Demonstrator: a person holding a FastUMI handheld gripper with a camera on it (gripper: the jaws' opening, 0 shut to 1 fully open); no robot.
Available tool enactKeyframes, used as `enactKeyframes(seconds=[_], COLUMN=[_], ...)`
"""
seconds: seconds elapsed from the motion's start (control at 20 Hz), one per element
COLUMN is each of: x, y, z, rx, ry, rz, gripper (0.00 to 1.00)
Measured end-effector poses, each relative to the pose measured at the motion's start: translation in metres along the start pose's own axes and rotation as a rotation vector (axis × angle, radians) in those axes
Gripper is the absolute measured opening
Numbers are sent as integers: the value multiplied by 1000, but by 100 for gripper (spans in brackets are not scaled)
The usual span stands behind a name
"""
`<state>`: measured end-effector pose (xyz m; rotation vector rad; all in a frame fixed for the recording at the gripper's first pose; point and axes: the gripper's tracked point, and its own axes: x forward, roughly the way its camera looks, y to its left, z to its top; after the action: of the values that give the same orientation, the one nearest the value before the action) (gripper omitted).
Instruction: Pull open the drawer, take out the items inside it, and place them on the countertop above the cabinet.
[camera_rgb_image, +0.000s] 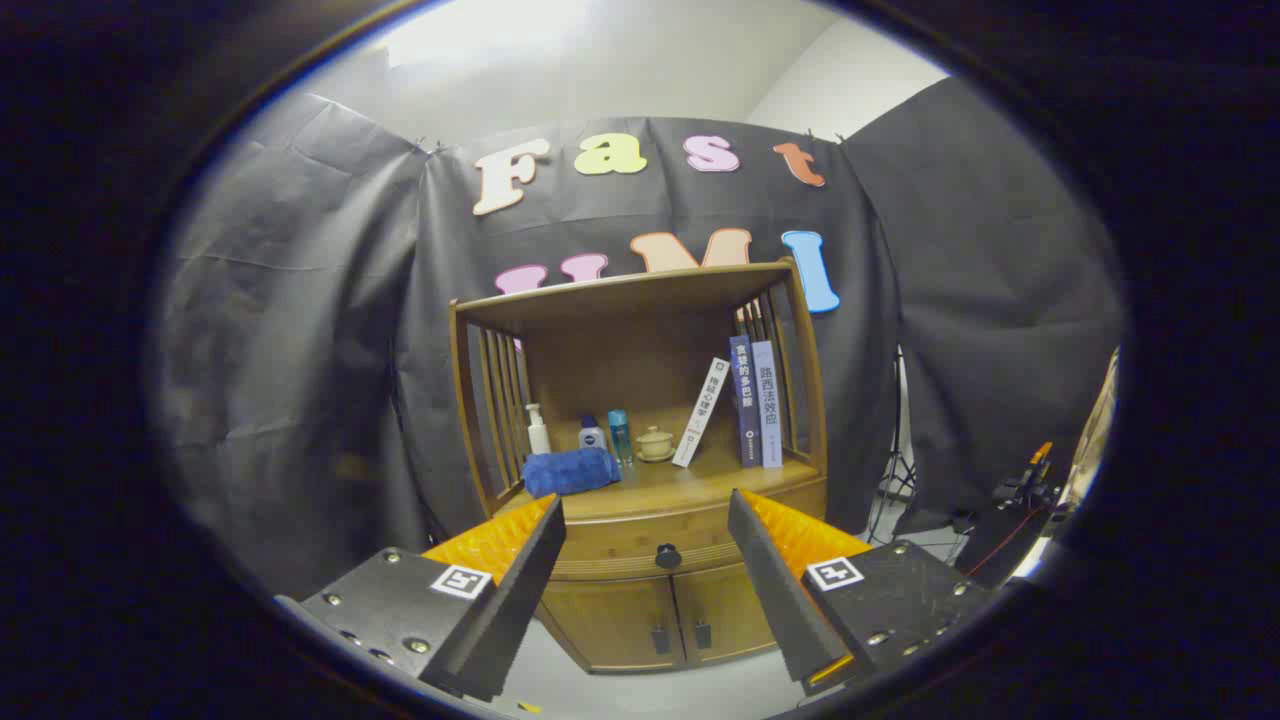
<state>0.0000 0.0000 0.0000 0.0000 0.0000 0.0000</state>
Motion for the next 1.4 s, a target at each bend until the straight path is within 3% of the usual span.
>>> enactKeyframes(seconds=[1.0, 1.4], x=[2, 45], y=[-5, -20], z=[-17, -60], rx=[-42, -86], ry=[17, 53], rz=[-4, -10], gripper=[99, 99])
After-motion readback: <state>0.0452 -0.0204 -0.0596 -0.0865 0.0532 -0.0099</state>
